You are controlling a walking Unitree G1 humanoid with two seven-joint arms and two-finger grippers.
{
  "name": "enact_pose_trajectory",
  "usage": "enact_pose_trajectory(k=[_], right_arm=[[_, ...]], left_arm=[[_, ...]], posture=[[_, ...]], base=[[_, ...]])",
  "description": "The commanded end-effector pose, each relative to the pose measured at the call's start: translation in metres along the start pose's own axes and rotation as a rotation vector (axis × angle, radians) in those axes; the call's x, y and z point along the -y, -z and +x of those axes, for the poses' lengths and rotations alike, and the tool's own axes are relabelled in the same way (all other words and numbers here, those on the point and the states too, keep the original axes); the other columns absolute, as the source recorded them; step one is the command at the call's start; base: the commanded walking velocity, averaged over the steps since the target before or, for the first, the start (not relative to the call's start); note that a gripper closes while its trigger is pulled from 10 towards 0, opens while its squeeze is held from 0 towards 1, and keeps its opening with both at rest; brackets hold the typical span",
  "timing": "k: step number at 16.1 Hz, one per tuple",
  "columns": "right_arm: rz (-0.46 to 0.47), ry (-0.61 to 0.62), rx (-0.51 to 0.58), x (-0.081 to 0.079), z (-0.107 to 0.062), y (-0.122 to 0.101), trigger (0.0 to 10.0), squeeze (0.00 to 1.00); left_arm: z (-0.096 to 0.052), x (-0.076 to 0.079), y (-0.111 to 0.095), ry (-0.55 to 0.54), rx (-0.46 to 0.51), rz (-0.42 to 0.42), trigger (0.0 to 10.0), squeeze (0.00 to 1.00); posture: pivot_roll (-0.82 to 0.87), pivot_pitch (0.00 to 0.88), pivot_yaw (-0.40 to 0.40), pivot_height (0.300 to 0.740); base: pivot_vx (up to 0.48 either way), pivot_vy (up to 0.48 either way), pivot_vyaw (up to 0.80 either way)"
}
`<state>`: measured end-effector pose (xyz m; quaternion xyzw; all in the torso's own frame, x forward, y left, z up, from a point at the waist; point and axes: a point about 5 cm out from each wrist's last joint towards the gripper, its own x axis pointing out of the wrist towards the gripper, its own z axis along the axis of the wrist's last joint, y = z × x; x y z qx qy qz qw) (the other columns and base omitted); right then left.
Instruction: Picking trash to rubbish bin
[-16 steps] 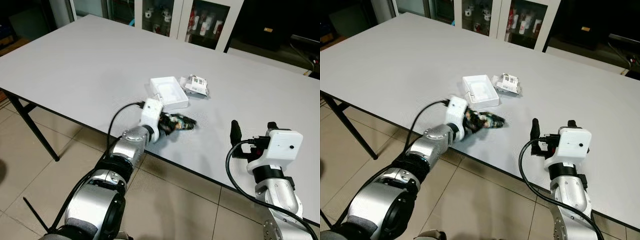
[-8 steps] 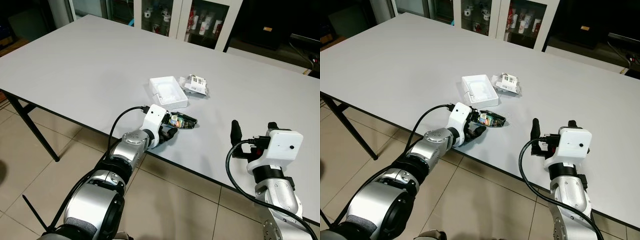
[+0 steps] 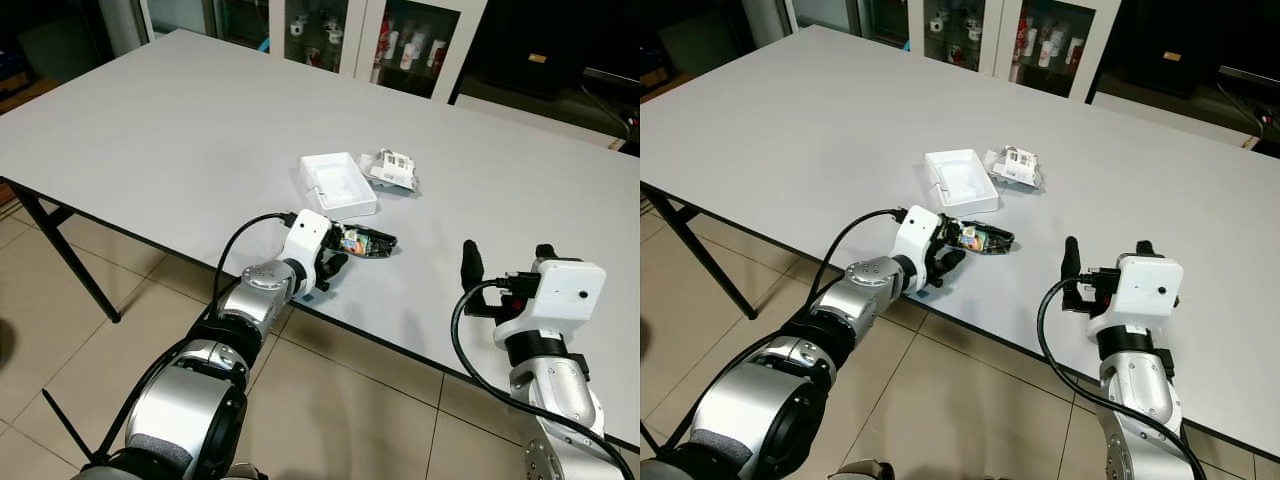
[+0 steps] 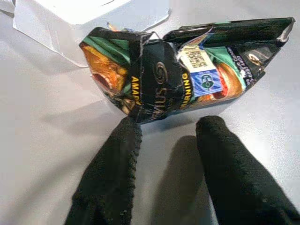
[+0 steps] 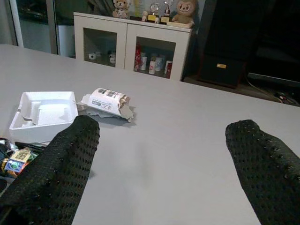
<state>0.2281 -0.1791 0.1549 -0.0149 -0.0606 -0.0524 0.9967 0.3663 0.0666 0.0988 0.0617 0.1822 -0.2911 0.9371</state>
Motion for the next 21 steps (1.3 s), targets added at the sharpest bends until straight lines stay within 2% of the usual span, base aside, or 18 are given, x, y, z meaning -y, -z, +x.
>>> enact_pose_trajectory(k=[1,3,5,8,11,16,17,18,19,21], right_arm=[[-0.010,0.017,0.005,0.003,0.000,-0.001,10.0,0.00],[-0.012,0.015,0.004,0.003,0.000,-0.001,10.0,0.00],[-0.014,0.013,0.002,0.004,0.001,0.000,10.0,0.00],[-0.014,0.011,0.001,0.004,0.001,0.000,10.0,0.00],[-0.015,0.002,0.002,0.003,0.004,0.001,10.0,0.00],[-0.017,-0.001,0.001,0.002,0.005,0.002,10.0,0.00],[-0.018,-0.003,0.000,0.002,0.005,0.002,10.0,0.00],[-0.019,-0.005,0.000,0.001,0.005,0.002,10.0,0.00],[-0.019,-0.006,0.001,0.001,0.006,0.002,10.0,0.00],[-0.022,-0.002,0.000,0.003,0.005,0.003,10.0,0.00]], left_arm=[[0.001,0.003,0.001,0.023,-0.009,0.005,0.0,0.00],[-0.001,0.003,0.000,0.020,0.021,0.024,0.0,0.00],[-0.007,0.001,-0.003,-0.005,0.070,0.089,0.0,0.00],[-0.012,-0.001,-0.004,-0.010,0.091,0.104,0.0,0.00],[-0.025,-0.003,-0.006,-0.014,0.115,0.135,0.0,0.00],[-0.047,0.005,-0.013,0.002,0.166,0.184,0.0,0.00],[-0.047,0.006,-0.013,0.006,0.169,0.202,4.3,0.00],[-0.047,0.008,-0.011,0.022,0.161,0.218,10.0,0.28],[-0.047,0.009,-0.013,0.053,0.172,0.225,10.0,1.00],[-0.042,0.013,-0.027,0.110,0.211,0.315,10.0,1.00]], posture=[[0.12,0.076,-0.061,0.740],[0.12,0.076,-0.066,0.740],[0.13,0.078,-0.068,0.740],[0.14,0.079,-0.070,0.740],[0.15,0.075,-0.073,0.740],[0.16,0.074,-0.073,0.740],[0.16,0.074,-0.073,0.740],[0.16,0.074,-0.073,0.740],[0.16,0.074,-0.073,0.740],[0.16,0.072,-0.071,0.740]], base=[[0.000,0.000,0.00],[0.000,0.000,0.00],[0.000,0.000,0.00],[0.000,0.000,0.00],[0.000,0.000,0.00],[0.000,0.000,0.00],[0.000,0.000,0.00],[0.000,0.000,0.00],[0.000,0.000,0.00],[0.000,0.000,0.00]])
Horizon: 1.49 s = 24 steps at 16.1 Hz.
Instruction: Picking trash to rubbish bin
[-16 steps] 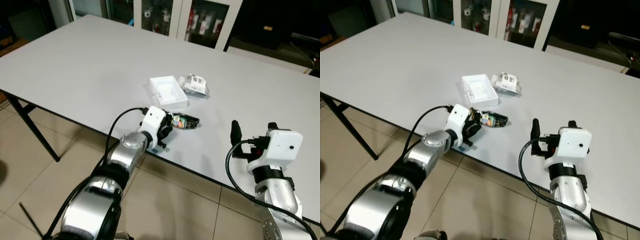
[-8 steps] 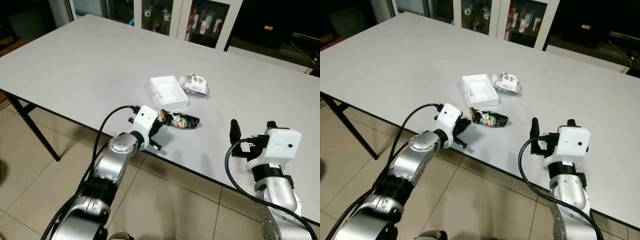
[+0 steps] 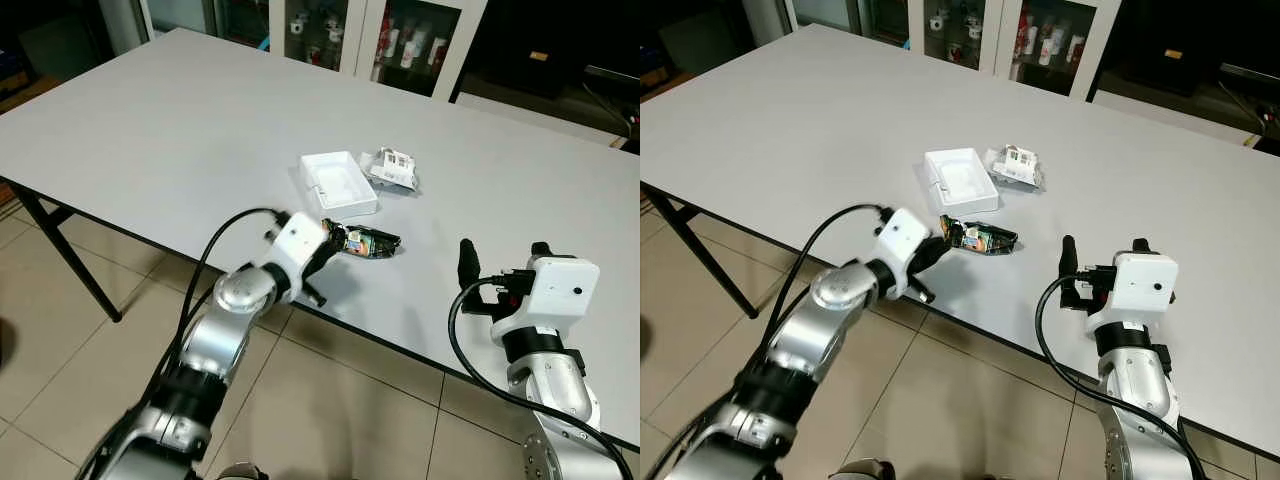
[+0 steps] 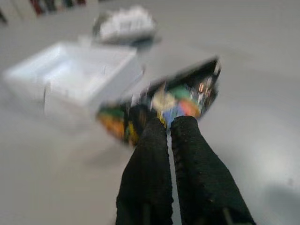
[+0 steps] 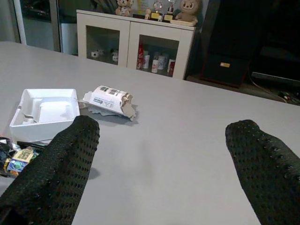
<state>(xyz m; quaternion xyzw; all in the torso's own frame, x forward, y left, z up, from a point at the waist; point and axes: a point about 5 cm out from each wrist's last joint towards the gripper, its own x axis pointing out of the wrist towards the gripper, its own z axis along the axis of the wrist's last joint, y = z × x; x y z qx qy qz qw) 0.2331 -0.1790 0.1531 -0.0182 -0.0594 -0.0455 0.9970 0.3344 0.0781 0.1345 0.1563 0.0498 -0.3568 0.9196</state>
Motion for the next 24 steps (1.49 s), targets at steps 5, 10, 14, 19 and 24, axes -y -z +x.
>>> enact_pose_trajectory(k=[5,10,14,19,24], right_arm=[[-0.012,0.026,-0.007,0.004,-0.006,0.002,10.0,0.00],[-0.013,0.032,-0.017,0.004,-0.011,0.003,10.0,0.00],[-0.020,0.025,-0.016,0.005,-0.010,0.002,10.0,0.00],[-0.014,0.018,-0.019,0.003,-0.010,0.003,10.0,0.00],[-0.014,0.014,-0.025,0.002,-0.013,0.002,10.0,0.00]], left_arm=[[0.017,0.008,-0.017,0.166,0.040,0.149,10.0,1.00],[0.028,-0.002,-0.013,0.247,-0.042,0.259,10.0,1.00],[0.032,0.004,-0.007,0.316,-0.086,0.297,10.0,1.00],[0.041,0.004,-0.010,0.276,-0.080,0.371,10.0,1.00],[0.044,-0.006,-0.015,0.197,-0.075,0.407,10.0,1.00]], posture=[[0.13,0.084,-0.053,0.740],[0.10,0.085,-0.061,0.740],[0.10,0.085,-0.066,0.740],[0.10,0.093,-0.070,0.740],[0.10,0.110,-0.078,0.740]], base=[[0.000,0.000,0.00],[0.000,0.000,0.00],[0.000,0.000,0.00],[0.000,0.000,0.00],[0.000,0.000,0.00]])
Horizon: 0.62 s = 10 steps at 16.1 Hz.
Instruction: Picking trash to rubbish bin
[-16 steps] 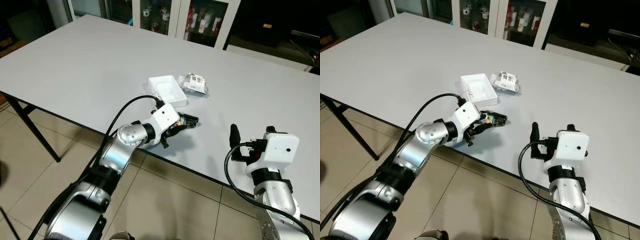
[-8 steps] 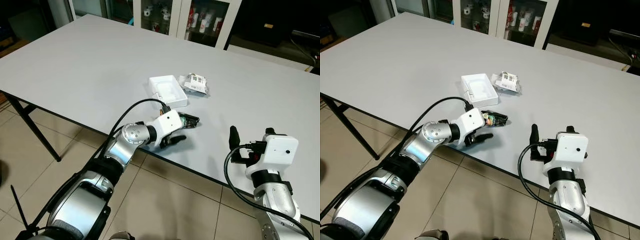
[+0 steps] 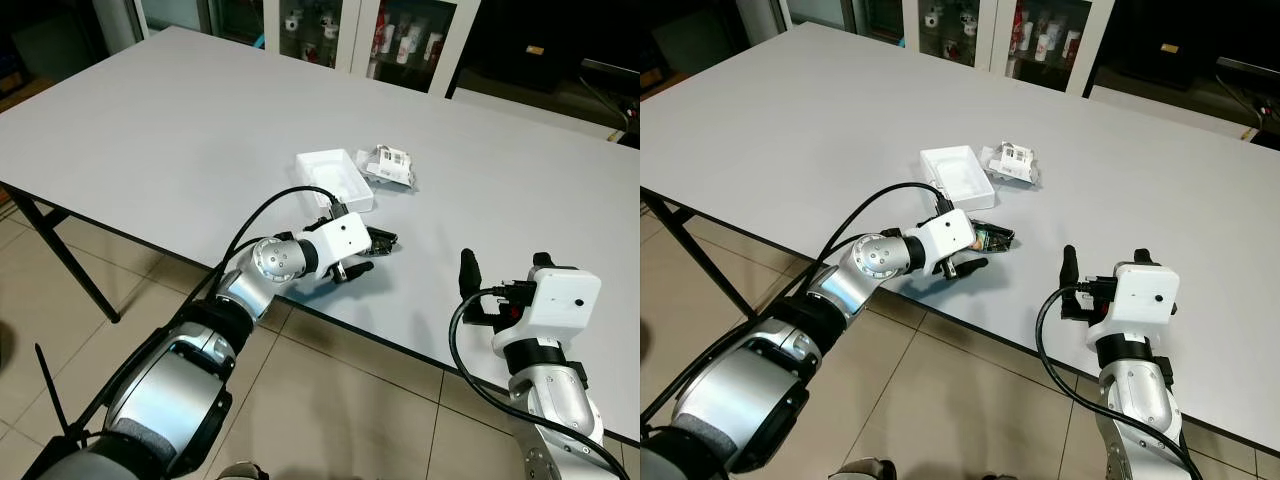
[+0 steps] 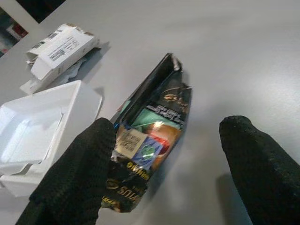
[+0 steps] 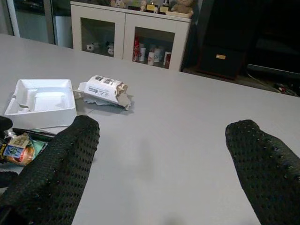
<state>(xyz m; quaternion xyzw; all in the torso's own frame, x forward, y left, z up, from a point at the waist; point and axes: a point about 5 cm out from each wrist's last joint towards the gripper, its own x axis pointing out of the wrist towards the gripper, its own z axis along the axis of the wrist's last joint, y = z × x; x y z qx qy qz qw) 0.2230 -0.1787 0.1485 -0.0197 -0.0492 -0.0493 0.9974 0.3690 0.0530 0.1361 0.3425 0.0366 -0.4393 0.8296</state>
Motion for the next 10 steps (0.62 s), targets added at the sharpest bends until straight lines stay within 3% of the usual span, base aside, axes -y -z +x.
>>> enact_pose_trajectory(k=[1,10], right_arm=[[-0.011,0.005,-0.005,0.002,-0.002,-0.001,10.0,0.00],[-0.018,-0.001,-0.017,0.004,-0.007,-0.002,10.0,0.00]], left_arm=[[0.001,-0.003,-0.004,-0.009,0.000,0.031,10.0,1.00],[-0.001,-0.008,0.008,-0.141,-0.066,0.075,10.0,1.00]], posture=[[0.10,0.110,-0.078,0.740],[0.07,0.130,-0.098,0.740]], base=[[0.000,0.000,0.00],[0.000,0.000,0.00]])
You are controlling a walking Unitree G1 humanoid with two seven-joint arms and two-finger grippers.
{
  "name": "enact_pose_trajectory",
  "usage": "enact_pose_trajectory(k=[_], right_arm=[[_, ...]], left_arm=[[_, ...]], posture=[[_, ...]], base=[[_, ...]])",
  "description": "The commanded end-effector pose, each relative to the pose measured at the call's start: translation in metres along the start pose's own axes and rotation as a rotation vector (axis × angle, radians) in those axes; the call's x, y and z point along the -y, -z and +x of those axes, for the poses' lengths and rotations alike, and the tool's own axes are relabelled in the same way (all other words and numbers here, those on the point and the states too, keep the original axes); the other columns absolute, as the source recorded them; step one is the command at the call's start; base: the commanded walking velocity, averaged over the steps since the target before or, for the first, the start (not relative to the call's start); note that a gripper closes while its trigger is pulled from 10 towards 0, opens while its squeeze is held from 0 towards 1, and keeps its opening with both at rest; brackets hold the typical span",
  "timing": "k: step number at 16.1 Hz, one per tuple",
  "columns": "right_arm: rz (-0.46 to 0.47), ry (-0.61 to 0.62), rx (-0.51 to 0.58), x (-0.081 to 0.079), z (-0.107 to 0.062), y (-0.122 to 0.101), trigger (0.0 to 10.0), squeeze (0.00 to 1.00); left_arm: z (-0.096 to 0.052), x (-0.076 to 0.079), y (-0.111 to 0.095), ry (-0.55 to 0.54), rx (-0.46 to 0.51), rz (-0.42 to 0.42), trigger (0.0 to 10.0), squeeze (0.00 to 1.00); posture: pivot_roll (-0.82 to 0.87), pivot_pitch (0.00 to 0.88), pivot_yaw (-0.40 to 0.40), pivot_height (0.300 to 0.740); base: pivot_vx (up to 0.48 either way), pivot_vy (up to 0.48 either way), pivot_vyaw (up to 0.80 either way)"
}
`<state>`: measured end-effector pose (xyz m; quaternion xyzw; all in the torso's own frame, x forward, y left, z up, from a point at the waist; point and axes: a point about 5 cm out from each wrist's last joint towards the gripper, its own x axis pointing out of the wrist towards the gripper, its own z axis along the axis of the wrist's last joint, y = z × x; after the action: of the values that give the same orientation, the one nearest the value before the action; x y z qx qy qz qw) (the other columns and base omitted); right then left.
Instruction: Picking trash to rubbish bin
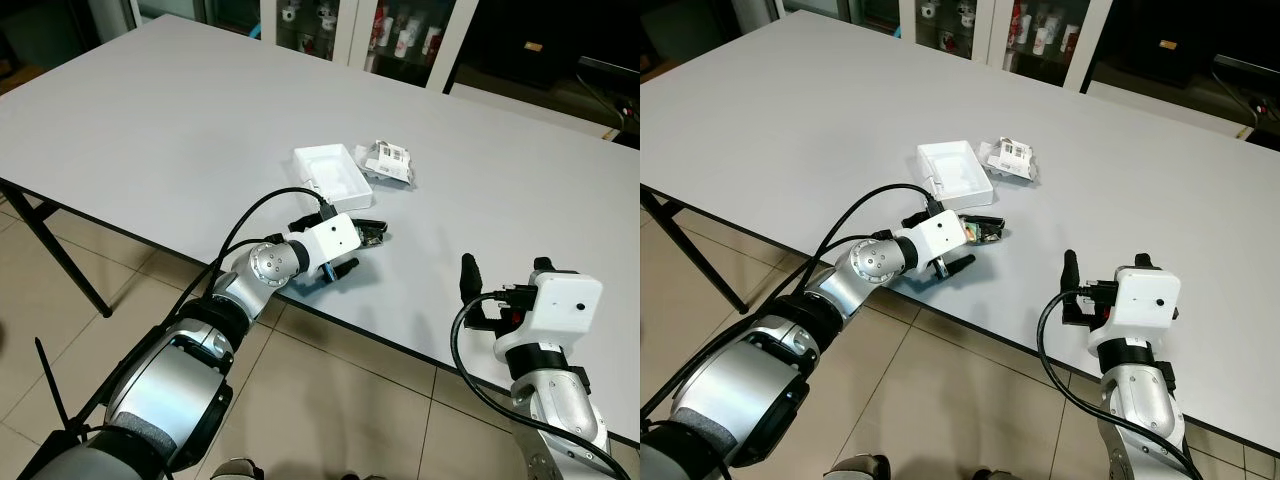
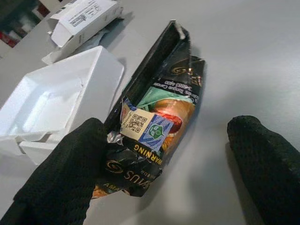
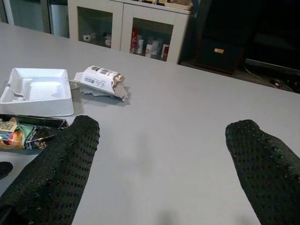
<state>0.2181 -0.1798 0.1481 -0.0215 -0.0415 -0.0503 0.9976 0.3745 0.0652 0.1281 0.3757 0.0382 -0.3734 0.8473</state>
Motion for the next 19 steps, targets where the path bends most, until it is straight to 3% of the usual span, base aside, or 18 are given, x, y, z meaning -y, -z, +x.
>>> enact_pose_trajectory(k=[1,3,4,5,9,10,11,12,19], right_arm=[[-0.014,-0.002,-0.002,0.003,-0.003,-0.002,10.0,0.00],[-0.015,-0.001,-0.006,0.003,-0.005,-0.003,10.0,0.00],[-0.015,0.000,-0.008,0.003,-0.006,-0.003,10.0,0.00],[-0.015,0.000,-0.009,0.003,-0.006,-0.003,10.0,0.00],[-0.011,0.000,-0.012,0.002,-0.006,-0.003,10.0,0.00],[-0.011,0.000,-0.013,0.002,-0.006,-0.003,10.0,0.00],[-0.011,0.000,-0.013,0.002,-0.006,-0.003,10.0,0.00],[-0.010,-0.001,-0.015,0.001,-0.006,-0.003,10.0,0.00],[-0.008,-0.003,-0.013,0.000,-0.004,-0.002,10.0,0.00]], left_arm=[[0.002,-0.005,-0.007,-0.032,0.012,0.045,10.0,1.00],[0.002,-0.008,-0.006,-0.077,-0.004,0.094,10.0,1.00],[0.002,-0.008,-0.004,-0.091,-0.021,0.120,10.0,0.78],[0.002,-0.008,-0.003,-0.094,-0.027,0.130,10.0,0.00],[0.000,-0.003,0.008,-0.095,-0.080,0.179,9.7,0.00],[-0.001,-0.001,0.012,-0.093,-0.091,0.178,4.5,0.00],[-0.001,-0.001,0.012,-0.093,-0.091,0.178,4.5,0.00],[-0.002,0.001,0.017,-0.086,-0.104,0.179,0.0,0.00],[-0.004,0.002,0.019,-0.081,-0.107,0.172,0.0,0.00]], posture=[[0.07,0.131,-0.100,0.740],[0.06,0.134,-0.103,0.740],[0.06,0.135,-0.102,0.740],[0.06,0.136,-0.102,0.740],[0.06,0.138,-0.101,0.740],[0.06,0.138,-0.101,0.740],[0.06,0.138,-0.101,0.740],[0.06,0.138,-0.100,0.740],[0.07,0.134,-0.096,0.740]], base=[[0.000,0.000,0.00],[0.000,0.000,0.00],[0.000,0.000,0.00],[0.000,0.000,0.00],[0.000,0.000,0.00],[0.000,0.000,0.00],[0.000,0.000,0.00],[0.000,0.000,0.00],[0.000,0.000,0.00]])
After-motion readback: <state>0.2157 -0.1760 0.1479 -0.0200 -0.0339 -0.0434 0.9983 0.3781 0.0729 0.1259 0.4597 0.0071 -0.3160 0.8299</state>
